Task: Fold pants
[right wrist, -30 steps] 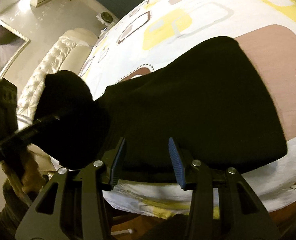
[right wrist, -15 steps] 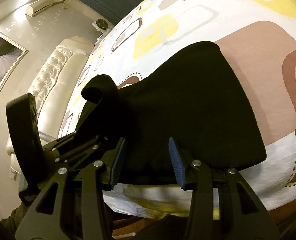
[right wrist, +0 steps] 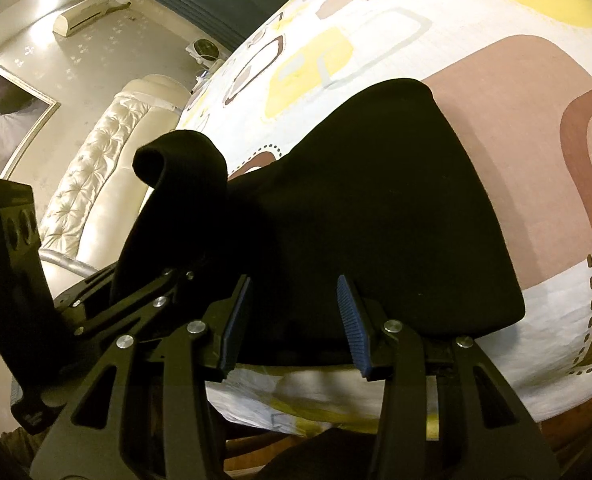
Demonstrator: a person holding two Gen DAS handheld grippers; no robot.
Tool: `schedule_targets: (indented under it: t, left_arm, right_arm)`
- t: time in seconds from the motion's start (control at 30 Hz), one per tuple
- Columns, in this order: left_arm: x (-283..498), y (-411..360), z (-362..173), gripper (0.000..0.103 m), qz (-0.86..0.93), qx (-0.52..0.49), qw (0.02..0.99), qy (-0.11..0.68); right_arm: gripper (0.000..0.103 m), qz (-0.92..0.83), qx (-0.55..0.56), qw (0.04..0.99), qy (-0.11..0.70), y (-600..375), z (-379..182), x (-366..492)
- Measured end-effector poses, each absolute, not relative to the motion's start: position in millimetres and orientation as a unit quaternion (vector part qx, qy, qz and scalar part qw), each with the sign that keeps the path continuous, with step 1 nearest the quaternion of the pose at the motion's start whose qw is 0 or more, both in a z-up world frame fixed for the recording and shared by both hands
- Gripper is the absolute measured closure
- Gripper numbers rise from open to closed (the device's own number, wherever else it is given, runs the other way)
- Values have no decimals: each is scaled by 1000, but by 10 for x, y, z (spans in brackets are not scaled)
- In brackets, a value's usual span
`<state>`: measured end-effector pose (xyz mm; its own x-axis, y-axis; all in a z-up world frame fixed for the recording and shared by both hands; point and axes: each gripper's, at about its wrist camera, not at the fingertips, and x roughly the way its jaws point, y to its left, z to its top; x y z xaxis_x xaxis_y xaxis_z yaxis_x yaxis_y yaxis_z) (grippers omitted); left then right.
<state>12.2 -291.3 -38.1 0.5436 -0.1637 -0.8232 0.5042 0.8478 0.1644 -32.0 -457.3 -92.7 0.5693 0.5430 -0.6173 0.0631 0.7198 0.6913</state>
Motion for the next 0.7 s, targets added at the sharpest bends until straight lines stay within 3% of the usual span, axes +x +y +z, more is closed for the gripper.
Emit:
schedule_targets:
  t: [0.27, 0.7]
  left_arm:
    - [126, -3059, -318, 79, -183, 214, 866, 413]
    - [32, -3187, -33, 53, -195, 215, 888, 358]
  right_arm:
    - [60, 143, 357, 815, 433, -4687, -940, -366]
    - [59, 117, 360, 832, 406, -4956, -760, -528]
